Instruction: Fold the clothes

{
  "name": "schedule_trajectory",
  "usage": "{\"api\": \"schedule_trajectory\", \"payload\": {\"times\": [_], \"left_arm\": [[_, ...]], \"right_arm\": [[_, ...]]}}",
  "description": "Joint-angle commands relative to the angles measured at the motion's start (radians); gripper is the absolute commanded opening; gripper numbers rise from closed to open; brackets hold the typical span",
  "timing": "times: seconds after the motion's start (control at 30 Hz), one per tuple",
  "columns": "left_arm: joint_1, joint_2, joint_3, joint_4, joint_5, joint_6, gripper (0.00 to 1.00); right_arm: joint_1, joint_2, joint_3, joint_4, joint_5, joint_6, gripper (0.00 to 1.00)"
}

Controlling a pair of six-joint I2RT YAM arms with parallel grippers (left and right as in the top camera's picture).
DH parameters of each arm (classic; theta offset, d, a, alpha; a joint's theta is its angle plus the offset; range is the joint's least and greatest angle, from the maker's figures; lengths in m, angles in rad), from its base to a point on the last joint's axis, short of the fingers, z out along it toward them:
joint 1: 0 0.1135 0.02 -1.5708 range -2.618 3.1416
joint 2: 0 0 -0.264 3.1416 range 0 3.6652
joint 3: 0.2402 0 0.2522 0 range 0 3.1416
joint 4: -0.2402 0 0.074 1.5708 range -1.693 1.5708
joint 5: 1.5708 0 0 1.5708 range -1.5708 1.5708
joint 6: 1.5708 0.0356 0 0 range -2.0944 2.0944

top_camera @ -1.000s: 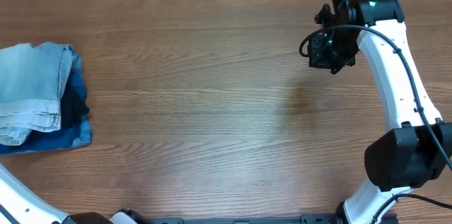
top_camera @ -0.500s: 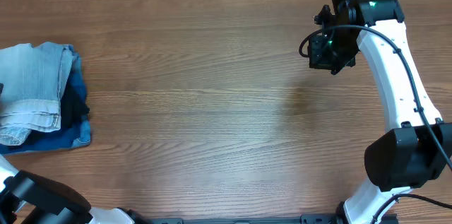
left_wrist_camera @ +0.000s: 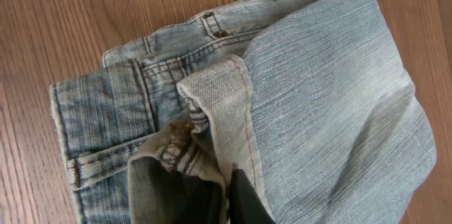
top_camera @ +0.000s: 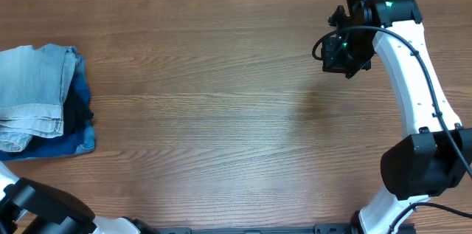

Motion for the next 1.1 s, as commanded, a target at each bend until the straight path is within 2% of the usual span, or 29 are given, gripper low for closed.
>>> {"api": "schedule_trajectory", "payload": {"times": [0.0, 0.27, 0.4, 0.47, 0.53, 0.57, 0.63, 0.67, 0.7, 0.73, 0.77, 0.83, 0.87, 0.93, 0.97, 1.07], "left_arm": [[0.020, 0.008, 0.006, -0.001, -0.023, -0.040, 0.04], [0.181, 0.006, 0.006, 0.018, 0.113, -0.135, 0.04], [0.188, 0.007, 0.006, 0.009, 0.101, -0.134, 0.04], [0.188, 0.007, 0.006, -0.016, 0.014, -0.133, 0.07], [0.188, 0.008, 0.005, -0.052, -0.034, -0.129, 0.35], [0.188, 0.011, 0.005, -0.062, -0.038, -0.129, 0.52], [0.187, 0.015, 0.005, -0.065, -0.037, -0.129, 0.76], [0.187, 0.015, 0.005, -0.071, -0.036, -0.130, 0.81], [0.187, 0.015, 0.005, -0.073, 0.002, -0.129, 0.83], [0.187, 0.015, 0.005, -0.067, 0.068, -0.104, 0.80], [0.187, 0.015, 0.006, -0.047, 0.181, -0.066, 0.76], [0.184, 0.014, 0.006, -0.027, 0.371, -0.051, 0.74], [0.178, 0.014, 0.006, -0.010, 0.571, -0.039, 0.74], [0.163, 0.014, 0.006, 0.031, 0.875, -0.040, 0.71], [0.155, 0.014, 0.006, 0.050, 0.903, -0.046, 0.69], [0.115, 0.014, 0.006, 0.064, 0.798, 0.021, 0.71]], "right_arm": [[0.001, -0.014, 0.002, 0.001, -0.002, -0.003, 0.13], [0.001, -0.014, 0.002, 0.002, -0.002, -0.003, 0.13], [0.001, -0.014, 0.002, 0.001, -0.006, -0.002, 0.13], [0.001, -0.014, 0.002, 0.001, -0.006, -0.002, 0.13], [0.001, -0.014, 0.002, 0.002, -0.006, -0.003, 0.13], [0.001, -0.014, 0.002, 0.002, -0.006, -0.003, 0.13], [0.001, -0.014, 0.002, 0.002, -0.006, -0.003, 0.13], [0.001, -0.014, 0.002, 0.002, -0.006, -0.003, 0.13], [0.001, -0.014, 0.002, 0.005, -0.006, -0.003, 0.13], [0.001, -0.014, 0.002, 0.008, -0.006, -0.003, 0.13], [0.001, -0.014, 0.002, 0.010, -0.006, -0.003, 0.13], [0.001, -0.014, 0.002, 0.012, -0.006, -0.003, 0.13], [0.001, -0.014, 0.002, 0.017, -0.006, -0.003, 0.13], [0.001, -0.014, 0.002, 0.022, -0.006, -0.003, 0.13], [0.001, -0.014, 0.002, 0.021, -0.006, -0.003, 0.13], [0.001, -0.014, 0.001, 0.020, -0.006, -0.003, 0.13]]}}
